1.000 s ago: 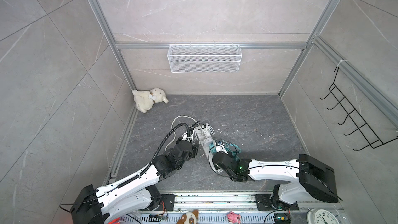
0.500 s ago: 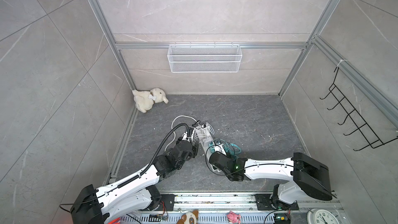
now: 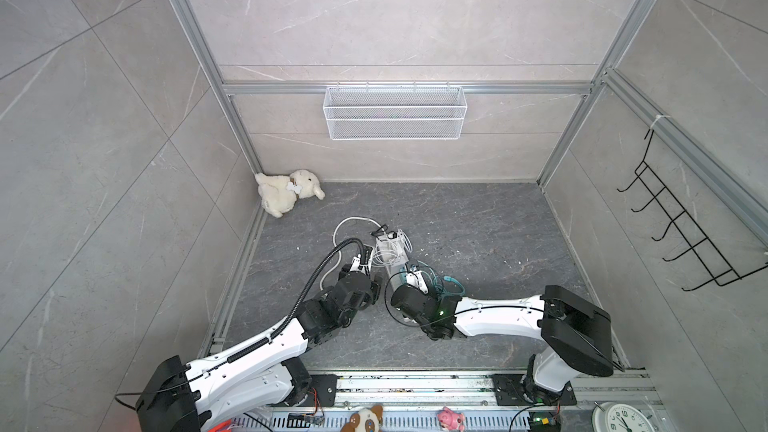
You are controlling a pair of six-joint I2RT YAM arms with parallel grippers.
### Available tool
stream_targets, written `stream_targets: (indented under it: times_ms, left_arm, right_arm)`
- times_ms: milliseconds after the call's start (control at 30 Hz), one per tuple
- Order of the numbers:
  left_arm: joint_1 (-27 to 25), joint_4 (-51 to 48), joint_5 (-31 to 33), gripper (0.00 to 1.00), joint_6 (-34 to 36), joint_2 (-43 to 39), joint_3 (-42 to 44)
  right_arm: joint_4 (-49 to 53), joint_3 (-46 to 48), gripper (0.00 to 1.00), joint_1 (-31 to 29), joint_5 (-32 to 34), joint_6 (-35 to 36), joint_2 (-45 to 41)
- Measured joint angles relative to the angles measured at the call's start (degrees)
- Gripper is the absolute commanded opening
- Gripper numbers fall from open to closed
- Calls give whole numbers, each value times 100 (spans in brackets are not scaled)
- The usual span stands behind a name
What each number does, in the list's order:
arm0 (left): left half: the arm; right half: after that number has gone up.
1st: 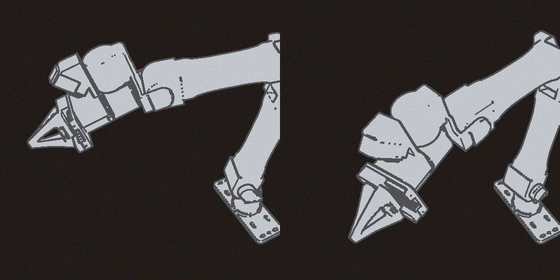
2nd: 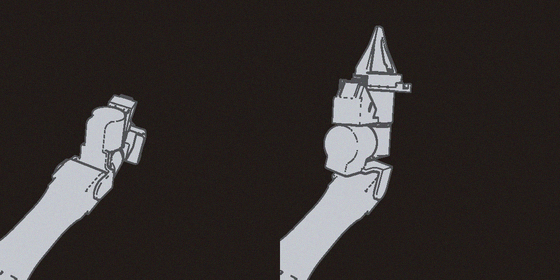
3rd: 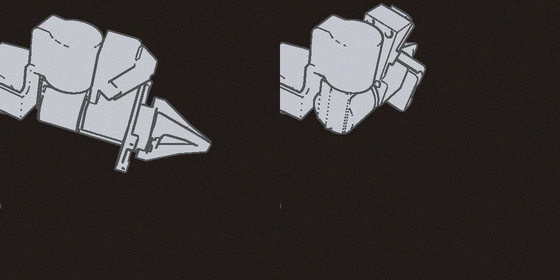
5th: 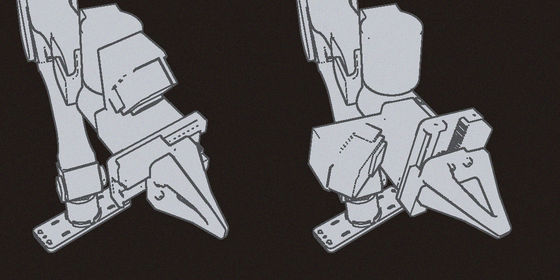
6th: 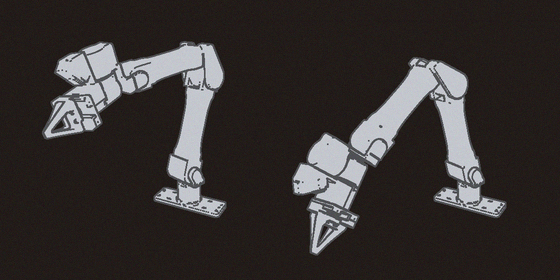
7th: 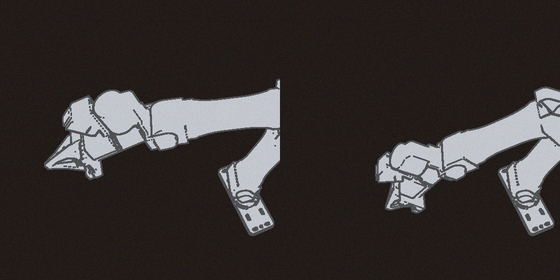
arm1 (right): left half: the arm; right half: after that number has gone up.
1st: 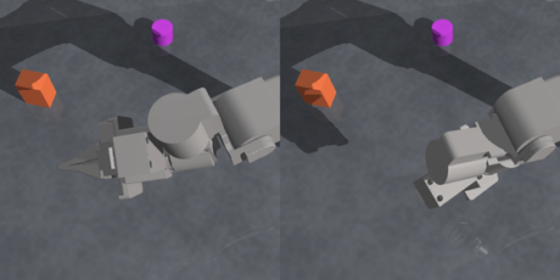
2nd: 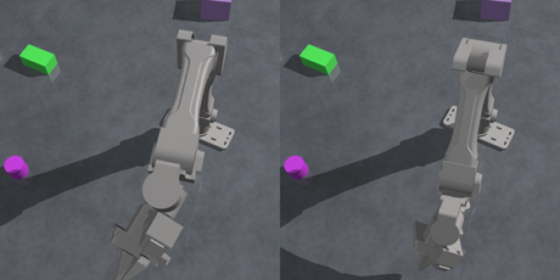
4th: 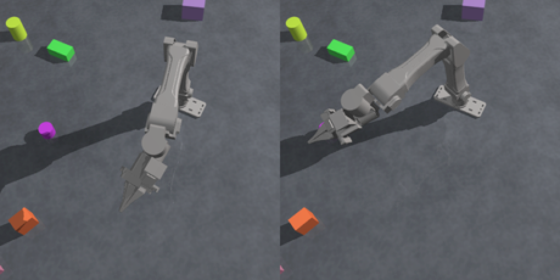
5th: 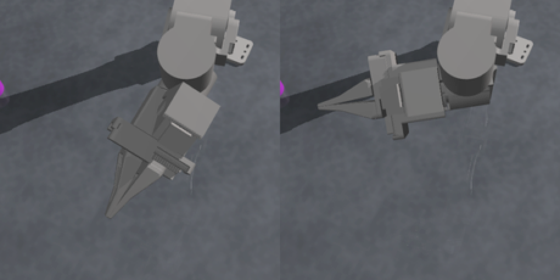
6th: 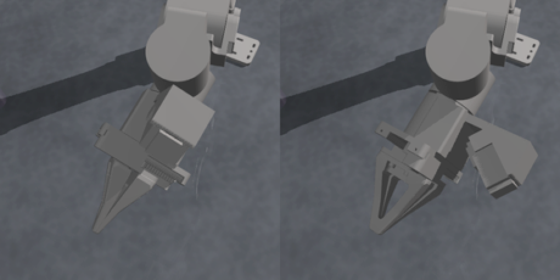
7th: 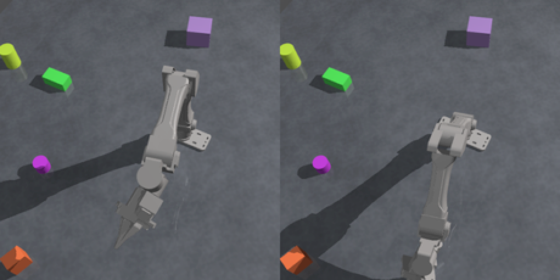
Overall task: Insert the plug
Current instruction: 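Press the teal charger down into the strip socket with the right gripper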
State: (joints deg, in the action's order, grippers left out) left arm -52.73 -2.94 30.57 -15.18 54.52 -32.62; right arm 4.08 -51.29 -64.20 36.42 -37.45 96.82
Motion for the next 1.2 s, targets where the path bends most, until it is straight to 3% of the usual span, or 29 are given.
stream_targets:
  times_ms: [600, 900, 1200]
  left_arm:
    - [9, -11, 396, 71, 50, 28, 0]
    - [35, -74, 485, 73, 87, 83, -2]
    - [37, -203, 525, 74, 83, 136, -2]
  right_arm:
    - [-232, -1290, 7, 1185, -691, 909, 1038]
    - [-214, -1475, 16, 1325, -938, 1102, 1141]
    - [-114, -1484, 32, 1384, -1163, 1342, 1069]
